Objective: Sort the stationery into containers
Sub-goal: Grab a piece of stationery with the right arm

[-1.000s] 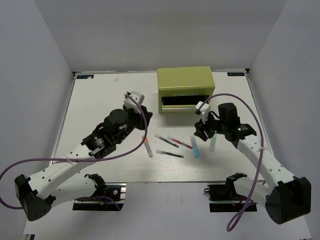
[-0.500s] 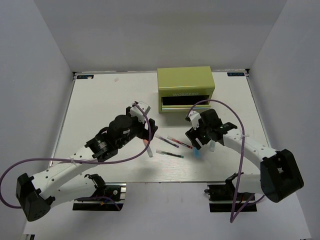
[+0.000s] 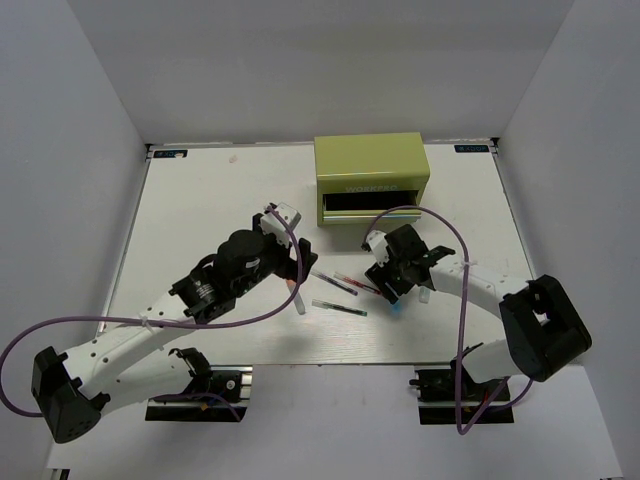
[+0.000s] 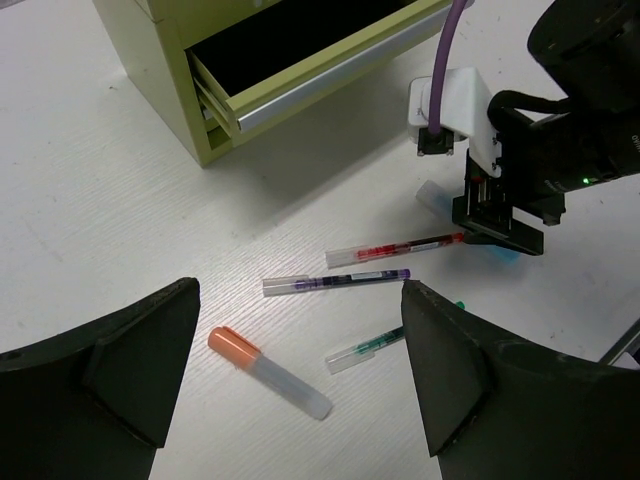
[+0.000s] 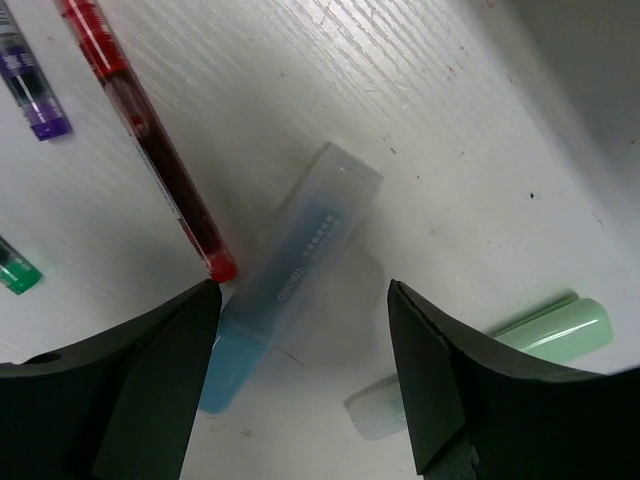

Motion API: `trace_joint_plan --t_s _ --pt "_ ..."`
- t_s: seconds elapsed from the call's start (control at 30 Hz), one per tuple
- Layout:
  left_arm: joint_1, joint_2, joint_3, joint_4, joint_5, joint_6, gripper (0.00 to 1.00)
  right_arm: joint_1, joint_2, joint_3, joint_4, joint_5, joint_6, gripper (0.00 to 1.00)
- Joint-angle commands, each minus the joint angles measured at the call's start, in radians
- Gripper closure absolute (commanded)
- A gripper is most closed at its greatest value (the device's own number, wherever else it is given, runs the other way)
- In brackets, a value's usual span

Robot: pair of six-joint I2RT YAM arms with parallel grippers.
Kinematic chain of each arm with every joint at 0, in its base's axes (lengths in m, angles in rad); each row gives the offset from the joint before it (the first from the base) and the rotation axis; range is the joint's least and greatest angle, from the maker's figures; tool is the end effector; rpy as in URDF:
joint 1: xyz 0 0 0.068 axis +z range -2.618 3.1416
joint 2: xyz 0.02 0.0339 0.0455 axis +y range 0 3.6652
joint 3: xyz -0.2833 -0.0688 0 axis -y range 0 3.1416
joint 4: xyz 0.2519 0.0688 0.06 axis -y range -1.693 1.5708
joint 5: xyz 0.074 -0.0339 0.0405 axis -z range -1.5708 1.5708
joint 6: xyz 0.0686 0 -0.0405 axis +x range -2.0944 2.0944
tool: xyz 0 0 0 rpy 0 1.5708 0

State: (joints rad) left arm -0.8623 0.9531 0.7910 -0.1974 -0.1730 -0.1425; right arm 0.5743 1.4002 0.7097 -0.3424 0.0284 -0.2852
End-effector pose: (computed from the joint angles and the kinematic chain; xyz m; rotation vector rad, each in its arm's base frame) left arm 0.1695 -0.1797 0.3132 0.5784 1.8704 -0.5031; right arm 0.2339 0.1490 0.1561 -1.0759 2.3720 0.0668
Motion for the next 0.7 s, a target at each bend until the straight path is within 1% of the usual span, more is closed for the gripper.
trace_joint_plan --t_s 0.0,0.07,0.1,0.2,0.23,0.27,0.37,0.4,0.43,0.47,0.5,0.57,0.6,0.67 --pt "-0.004 -0.027 -0.009 0.021 0.003 -0.011 0.09 0.015 0.011 -0.006 0.039 0.060 0.008 0.27" --pt "-0.004 -0.027 -0.009 0.021 0.003 -0.011 0.09 0.022 0.022 -0.007 0.043 0.068 0.004 0.30" --pt "-0.004 -0.027 -0.009 0.021 0.003 -0.011 0.09 0.027 0.035 -0.007 0.042 0.070 0.003 0.30" --pt "-0.004 -0.027 -0.009 0.021 0.003 -0.011 0.09 0.033 0.049 -0.003 0.026 0.053 -0.005 0.36" --pt "-0.004 -0.027 -0.009 0.021 0.003 -0.011 0.09 0.033 0.060 -0.003 0.023 0.041 -0.014 0.36" --pt "-0.004 -0.027 -0.009 0.021 0.003 -0.011 0.09 0.036 0.062 -0.001 0.010 0.031 -0.014 0.40" --pt "-0.004 -0.027 -0.018 0.021 0.003 -0.011 0.09 0.038 0.060 0.002 -0.015 -0.013 -0.028 0.47" --pt "-0.004 -0.027 -0.018 0.021 0.003 -0.011 0.09 0.036 0.053 0.001 -0.020 -0.018 -0.038 0.53" --pt "-0.004 -0.027 -0.018 0.021 -0.006 -0.011 0.09 0.036 0.048 0.000 -0.026 -0.059 -0.040 0.57" --pt "-0.004 -0.027 -0.018 0.021 -0.006 -0.011 0.09 0.036 0.019 0.000 -0.039 -0.070 -0.042 0.60" --pt "-0.004 -0.027 -0.018 0.021 -0.006 -0.011 0.09 0.035 0.013 -0.001 -0.043 -0.088 -0.051 0.66" --pt "-0.004 -0.027 -0.018 0.030 -0.006 -0.011 0.09 0.035 -0.029 -0.001 -0.061 -0.120 -0.063 0.70" --pt "-0.004 -0.027 -0.027 0.030 -0.006 -0.011 0.09 0.035 -0.041 -0.001 -0.069 -0.130 -0.072 0.76" --pt "-0.004 -0.027 -0.027 0.030 -0.006 -0.011 0.09 0.035 -0.076 0.000 -0.095 -0.153 -0.094 0.82"
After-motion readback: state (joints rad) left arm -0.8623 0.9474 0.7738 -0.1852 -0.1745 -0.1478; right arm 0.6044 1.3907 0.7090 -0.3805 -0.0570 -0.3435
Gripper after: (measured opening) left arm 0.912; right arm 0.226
